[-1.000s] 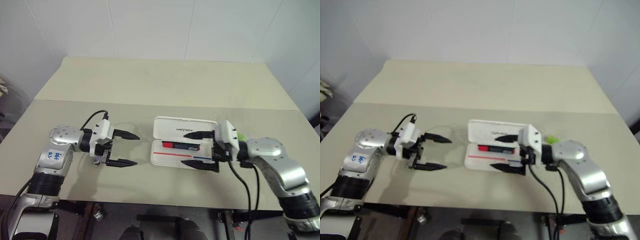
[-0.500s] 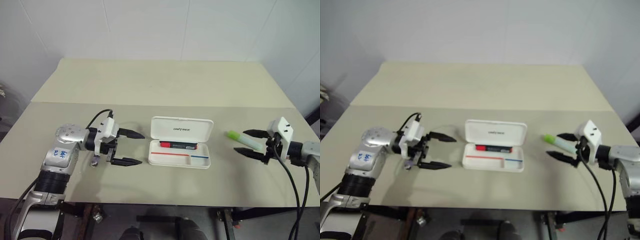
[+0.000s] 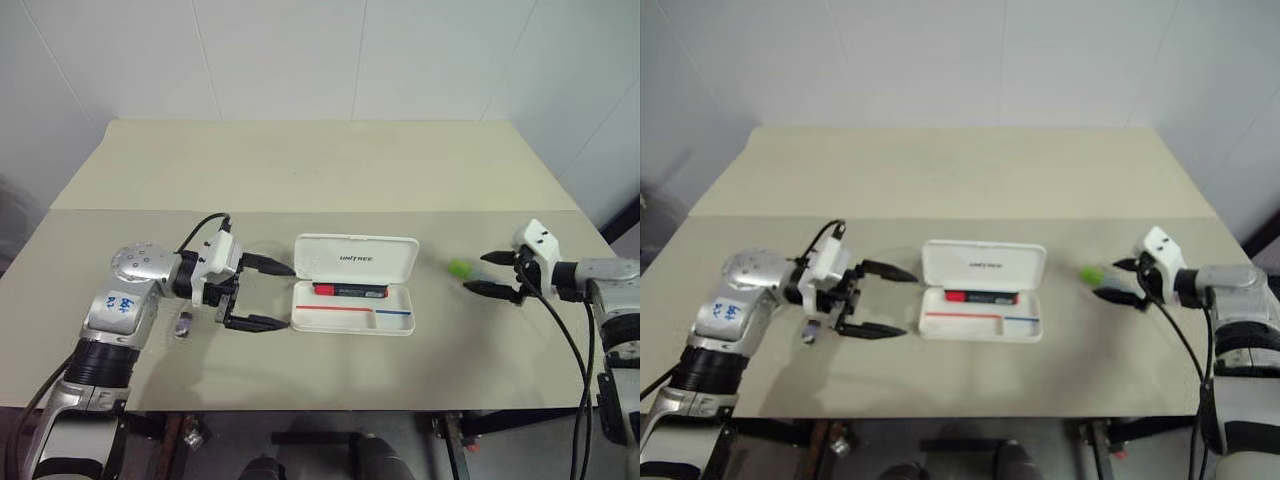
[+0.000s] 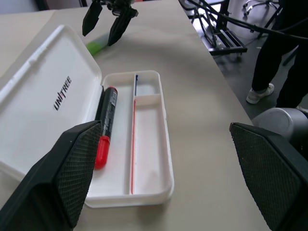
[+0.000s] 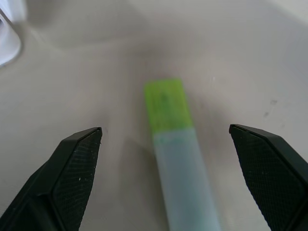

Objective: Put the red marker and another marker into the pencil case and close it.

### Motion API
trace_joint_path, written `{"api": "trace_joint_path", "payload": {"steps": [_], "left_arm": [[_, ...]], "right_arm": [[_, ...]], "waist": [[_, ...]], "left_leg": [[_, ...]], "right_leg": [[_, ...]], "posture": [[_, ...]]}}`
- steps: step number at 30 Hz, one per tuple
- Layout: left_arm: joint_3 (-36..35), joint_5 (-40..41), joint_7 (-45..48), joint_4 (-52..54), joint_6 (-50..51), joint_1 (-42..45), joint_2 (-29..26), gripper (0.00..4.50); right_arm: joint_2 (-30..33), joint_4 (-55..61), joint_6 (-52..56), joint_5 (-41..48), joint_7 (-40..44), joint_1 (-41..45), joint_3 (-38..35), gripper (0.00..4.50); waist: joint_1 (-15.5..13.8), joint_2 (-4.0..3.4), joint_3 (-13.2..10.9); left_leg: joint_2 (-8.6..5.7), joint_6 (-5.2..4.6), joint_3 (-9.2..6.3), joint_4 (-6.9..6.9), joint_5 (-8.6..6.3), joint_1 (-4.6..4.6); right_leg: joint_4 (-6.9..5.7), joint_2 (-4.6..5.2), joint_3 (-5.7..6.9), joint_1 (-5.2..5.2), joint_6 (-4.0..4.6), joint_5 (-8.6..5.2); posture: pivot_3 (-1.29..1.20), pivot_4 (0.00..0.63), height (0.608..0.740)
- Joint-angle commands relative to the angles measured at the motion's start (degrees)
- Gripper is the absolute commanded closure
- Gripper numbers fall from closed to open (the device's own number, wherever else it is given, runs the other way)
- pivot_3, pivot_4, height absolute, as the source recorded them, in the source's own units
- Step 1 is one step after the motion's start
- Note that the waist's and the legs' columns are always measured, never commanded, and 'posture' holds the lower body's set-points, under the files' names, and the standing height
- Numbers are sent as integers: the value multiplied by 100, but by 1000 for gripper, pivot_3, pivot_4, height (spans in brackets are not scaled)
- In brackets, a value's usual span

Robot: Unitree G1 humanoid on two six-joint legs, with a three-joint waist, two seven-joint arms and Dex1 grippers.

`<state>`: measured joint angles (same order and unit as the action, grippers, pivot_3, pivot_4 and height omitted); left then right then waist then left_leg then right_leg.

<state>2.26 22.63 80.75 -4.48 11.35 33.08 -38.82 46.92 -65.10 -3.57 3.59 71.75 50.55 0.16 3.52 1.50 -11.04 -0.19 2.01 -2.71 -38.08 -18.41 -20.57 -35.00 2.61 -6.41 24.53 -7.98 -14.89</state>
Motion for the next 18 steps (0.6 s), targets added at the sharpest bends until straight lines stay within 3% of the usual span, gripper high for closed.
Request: {"api": "trace_joint_path", "payload": {"steps": [1,3,6,14,18], "left_arm": [[-155,158,-65,303,60,-36,-101,0],[-161,167,-81,341,87,-45,-119,0],[-166,180,-111,383,121,-29,-151,0],[-139,179,-127,340,97,9,-144,0],[-68,162,-115,272,58,78,-52,0]], "right_arm": [[-32,-380,148,-58,-175,341,-118,15],[-46,-534,183,-169,-166,401,-74,15],[-54,-628,168,-287,-47,419,-29,617],[-71,-556,-55,-353,-44,434,-100,3386],[1,-441,-265,-333,-99,410,-171,3407]], "waist": [[0,0,0],[0,-1,0],[-10,-1,0],[3,-1,0],[10,-1,0]], "left_leg": [[0,0,0,-1,0,0],[0,1,-1,-2,0,0],[0,1,-2,-1,0,0],[-1,1,-1,-1,0,0],[-1,1,-1,-1,0,0]], "right_leg": [[1,0,0,0,0,0],[-1,0,0,0,0,0],[0,-1,2,0,0,0],[0,-1,1,0,0,0],[0,-1,1,-1,0,0]], "posture": [[0,150,740],[0,150,740],[0,150,740],[0,150,740],[0,150,740]]}}
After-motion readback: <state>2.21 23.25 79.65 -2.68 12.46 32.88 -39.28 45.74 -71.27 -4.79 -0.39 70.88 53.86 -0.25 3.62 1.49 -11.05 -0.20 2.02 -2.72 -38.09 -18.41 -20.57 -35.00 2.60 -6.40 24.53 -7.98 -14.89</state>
